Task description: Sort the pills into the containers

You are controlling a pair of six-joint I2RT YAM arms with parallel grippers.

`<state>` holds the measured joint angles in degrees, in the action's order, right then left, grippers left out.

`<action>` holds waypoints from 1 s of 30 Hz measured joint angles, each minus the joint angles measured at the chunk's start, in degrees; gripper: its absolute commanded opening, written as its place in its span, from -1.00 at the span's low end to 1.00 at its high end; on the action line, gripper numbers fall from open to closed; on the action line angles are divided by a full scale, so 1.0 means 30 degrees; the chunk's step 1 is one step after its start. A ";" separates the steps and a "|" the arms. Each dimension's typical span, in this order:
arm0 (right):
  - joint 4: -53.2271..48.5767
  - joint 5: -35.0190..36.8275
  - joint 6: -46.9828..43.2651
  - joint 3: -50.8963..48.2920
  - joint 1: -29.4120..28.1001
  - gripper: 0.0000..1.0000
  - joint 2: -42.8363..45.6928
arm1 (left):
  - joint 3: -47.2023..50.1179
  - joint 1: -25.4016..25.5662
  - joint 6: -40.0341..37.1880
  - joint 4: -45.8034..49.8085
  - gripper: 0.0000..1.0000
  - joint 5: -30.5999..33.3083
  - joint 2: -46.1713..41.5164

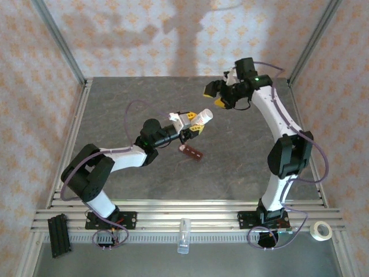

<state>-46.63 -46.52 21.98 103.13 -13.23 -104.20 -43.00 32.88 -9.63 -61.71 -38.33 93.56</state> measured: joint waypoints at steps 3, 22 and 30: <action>0.0874 0.0991 0.0175 -0.1435 0.0328 0.43 0.1683 | 0.0000 -0.0007 0.0641 -0.0255 -1.00 0.0146 0.0211; 0.4422 0.0954 -0.2521 -0.5683 -0.0277 0.51 0.8007 | -0.0780 -0.0984 0.5814 -0.1304 -1.00 -0.0729 0.0466; 0.3934 0.0882 -0.3898 -0.4262 -0.1960 0.52 0.7227 | -0.1188 -0.0984 0.6790 -0.1457 -1.00 -0.1311 0.0510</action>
<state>-34.83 -43.88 10.28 90.35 -19.11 -82.52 -46.57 29.93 10.74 -66.08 -42.26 95.09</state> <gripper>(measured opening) 0.758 0.411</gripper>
